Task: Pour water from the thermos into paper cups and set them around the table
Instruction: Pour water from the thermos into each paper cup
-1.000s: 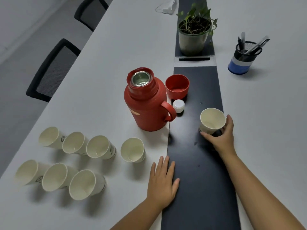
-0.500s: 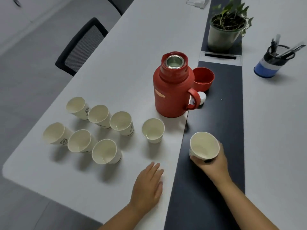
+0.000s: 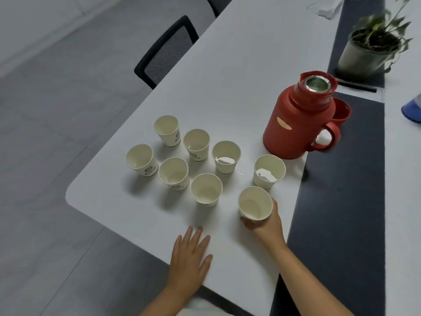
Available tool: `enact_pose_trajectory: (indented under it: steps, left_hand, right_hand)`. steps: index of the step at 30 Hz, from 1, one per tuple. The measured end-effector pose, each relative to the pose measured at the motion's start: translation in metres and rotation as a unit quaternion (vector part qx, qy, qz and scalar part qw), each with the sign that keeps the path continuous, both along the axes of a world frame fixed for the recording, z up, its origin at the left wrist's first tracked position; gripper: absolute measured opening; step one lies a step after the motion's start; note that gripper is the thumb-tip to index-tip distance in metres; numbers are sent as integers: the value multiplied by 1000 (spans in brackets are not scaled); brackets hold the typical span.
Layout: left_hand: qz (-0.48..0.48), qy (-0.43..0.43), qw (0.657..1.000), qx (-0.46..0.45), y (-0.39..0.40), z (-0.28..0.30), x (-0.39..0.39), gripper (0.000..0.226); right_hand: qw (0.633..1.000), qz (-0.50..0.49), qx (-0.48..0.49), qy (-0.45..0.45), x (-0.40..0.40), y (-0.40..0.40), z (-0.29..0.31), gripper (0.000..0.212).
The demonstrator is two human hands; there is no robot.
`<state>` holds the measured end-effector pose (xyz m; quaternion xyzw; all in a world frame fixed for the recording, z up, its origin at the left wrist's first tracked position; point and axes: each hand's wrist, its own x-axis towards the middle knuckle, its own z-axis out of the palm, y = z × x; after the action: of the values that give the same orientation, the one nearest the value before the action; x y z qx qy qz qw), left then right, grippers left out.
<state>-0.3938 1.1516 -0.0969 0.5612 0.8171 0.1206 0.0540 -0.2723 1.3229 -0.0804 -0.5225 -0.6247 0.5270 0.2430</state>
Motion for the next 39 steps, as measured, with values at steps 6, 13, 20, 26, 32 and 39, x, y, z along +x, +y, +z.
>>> enact_pose_trajectory:
  steps: [6,13,20,26,32,39]
  left_hand:
    - [-55,-67,986,139,13,21,-1,27]
    - [-119,-210,920,309,89,80,1,25]
    - [-113,-241,924,275,209,121,-13,38]
    - [-52,-365,919,139,284,116,-20,61]
    - [-74,-435,897,28,332,104,-24,82]
    - [-167,-465,866,74,333,118,0,74]
  right_hand:
    - [999,31,-10,-27,18,-4,-3,71]
    - [988,-121,72,-70,68,25,23,45]
    - [971,-198,124,-60,53,134,76,61]
    - [989,-121,28,-83,32,203,92,21]
    - [972,-214,67,-70,25,210,75,29]
    - [964,-249,88,-25,56,194,81,19]
